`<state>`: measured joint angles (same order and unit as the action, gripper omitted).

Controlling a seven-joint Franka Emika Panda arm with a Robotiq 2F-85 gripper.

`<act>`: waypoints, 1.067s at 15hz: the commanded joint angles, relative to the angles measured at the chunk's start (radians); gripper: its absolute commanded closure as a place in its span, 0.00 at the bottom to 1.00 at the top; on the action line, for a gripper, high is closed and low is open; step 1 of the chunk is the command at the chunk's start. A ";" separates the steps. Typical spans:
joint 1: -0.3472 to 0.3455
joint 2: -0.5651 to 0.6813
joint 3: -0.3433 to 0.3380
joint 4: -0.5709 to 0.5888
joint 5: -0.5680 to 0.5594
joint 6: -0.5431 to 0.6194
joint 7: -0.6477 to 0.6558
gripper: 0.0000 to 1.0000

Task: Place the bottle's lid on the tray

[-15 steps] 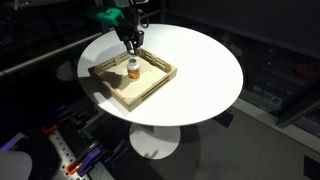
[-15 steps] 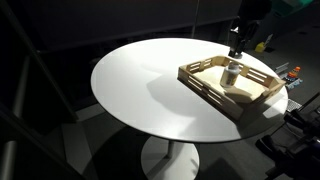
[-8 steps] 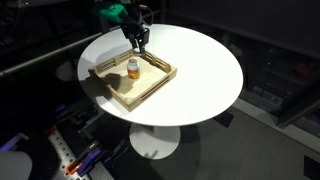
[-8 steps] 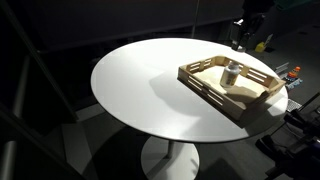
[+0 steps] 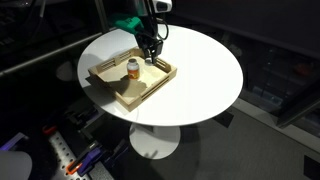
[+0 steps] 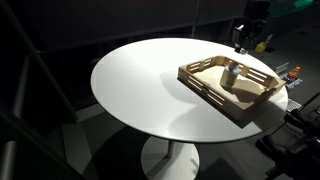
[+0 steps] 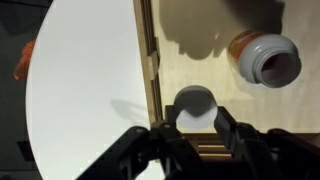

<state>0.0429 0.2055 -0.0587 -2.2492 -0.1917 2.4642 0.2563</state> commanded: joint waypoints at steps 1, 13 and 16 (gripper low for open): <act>0.000 0.088 -0.013 0.070 -0.011 -0.010 0.034 0.71; 0.002 0.033 0.004 0.082 0.041 -0.128 -0.036 0.00; -0.004 -0.036 0.014 0.078 0.054 -0.218 -0.064 0.00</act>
<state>0.0526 0.2532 -0.0590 -2.1568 -0.1681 2.3324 0.2420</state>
